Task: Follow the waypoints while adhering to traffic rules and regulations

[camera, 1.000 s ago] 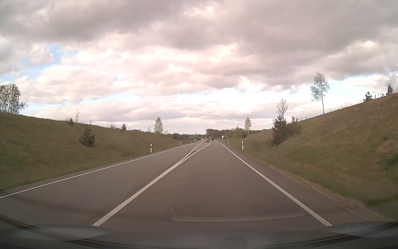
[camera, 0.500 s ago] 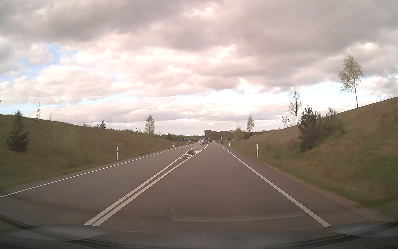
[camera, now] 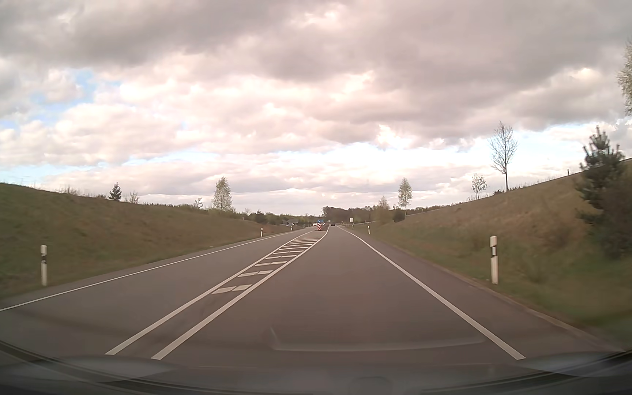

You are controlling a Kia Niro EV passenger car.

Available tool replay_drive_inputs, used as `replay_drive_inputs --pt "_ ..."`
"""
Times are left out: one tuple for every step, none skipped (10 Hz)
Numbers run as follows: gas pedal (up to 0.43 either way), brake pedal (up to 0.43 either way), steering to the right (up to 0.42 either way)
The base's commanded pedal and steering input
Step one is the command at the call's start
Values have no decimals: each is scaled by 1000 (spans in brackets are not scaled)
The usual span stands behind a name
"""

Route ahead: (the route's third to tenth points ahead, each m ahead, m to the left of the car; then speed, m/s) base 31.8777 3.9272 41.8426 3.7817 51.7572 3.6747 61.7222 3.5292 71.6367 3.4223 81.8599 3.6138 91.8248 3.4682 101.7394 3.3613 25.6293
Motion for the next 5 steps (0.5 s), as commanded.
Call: replay_drive_inputs --pt "98 0 0" --pt "98 0 0" --pt "98 0 0" --pt "98 0 0" --pt "98 0 0"
